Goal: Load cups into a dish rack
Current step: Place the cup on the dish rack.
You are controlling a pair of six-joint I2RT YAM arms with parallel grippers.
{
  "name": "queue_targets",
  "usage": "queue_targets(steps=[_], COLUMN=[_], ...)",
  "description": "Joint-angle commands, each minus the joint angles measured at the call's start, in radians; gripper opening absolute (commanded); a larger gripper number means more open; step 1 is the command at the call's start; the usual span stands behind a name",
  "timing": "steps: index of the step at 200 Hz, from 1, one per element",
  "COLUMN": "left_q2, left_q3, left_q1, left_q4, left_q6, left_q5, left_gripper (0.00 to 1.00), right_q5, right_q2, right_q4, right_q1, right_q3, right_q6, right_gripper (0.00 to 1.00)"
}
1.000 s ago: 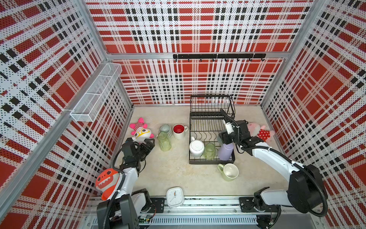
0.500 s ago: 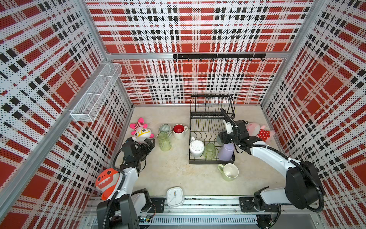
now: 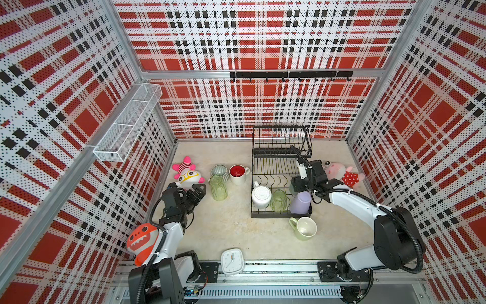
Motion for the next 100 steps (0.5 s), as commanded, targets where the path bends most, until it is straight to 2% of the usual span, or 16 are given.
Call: queue_targets(steps=[1, 100], left_q2=[-0.001, 0.0], left_q3=[0.001, 0.015], left_q1=[-0.009, -0.012], left_q4=[-0.007, -0.03], left_q6=[0.014, 0.029], left_q5=[-0.003, -0.01], left_gripper=[0.98, 0.98], right_q5=[0.019, 0.024], right_q2=[0.014, -0.059], right_q4=[-0.001, -0.057], right_q1=[-0.005, -0.005], right_q3=[0.036, 0.082], right_q6=[-0.003, 0.011], right_gripper=[0.75, 0.82])
